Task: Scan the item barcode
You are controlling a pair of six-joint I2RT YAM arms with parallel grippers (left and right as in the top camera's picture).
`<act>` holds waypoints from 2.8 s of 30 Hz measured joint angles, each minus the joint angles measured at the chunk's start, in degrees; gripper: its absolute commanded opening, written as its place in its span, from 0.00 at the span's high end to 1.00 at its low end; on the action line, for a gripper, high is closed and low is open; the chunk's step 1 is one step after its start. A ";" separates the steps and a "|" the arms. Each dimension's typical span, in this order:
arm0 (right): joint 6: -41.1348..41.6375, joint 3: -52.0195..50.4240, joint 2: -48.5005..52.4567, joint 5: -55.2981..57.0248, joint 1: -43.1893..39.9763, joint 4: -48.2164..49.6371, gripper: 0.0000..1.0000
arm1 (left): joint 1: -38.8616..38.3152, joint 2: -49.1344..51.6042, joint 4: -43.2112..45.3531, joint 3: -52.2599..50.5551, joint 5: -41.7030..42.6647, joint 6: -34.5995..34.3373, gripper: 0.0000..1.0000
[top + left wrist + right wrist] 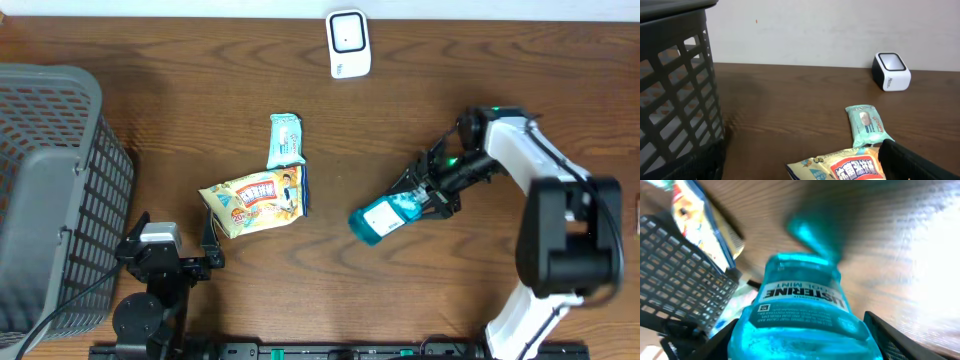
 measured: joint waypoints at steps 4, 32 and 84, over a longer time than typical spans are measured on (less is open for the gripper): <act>0.24 0.02 -8.50 3.04 0.04 -0.70 0.82 | 0.00 0.00 0.02 0.00 0.00 0.00 0.02; 19.91 -0.22 -27.21 56.57 22.88 29.11 0.67 | 0.00 0.00 0.02 0.00 0.00 0.00 0.02; 16.72 -0.35 -9.75 56.68 26.32 36.65 0.33 | 0.00 0.00 0.02 0.00 -0.02 0.00 0.02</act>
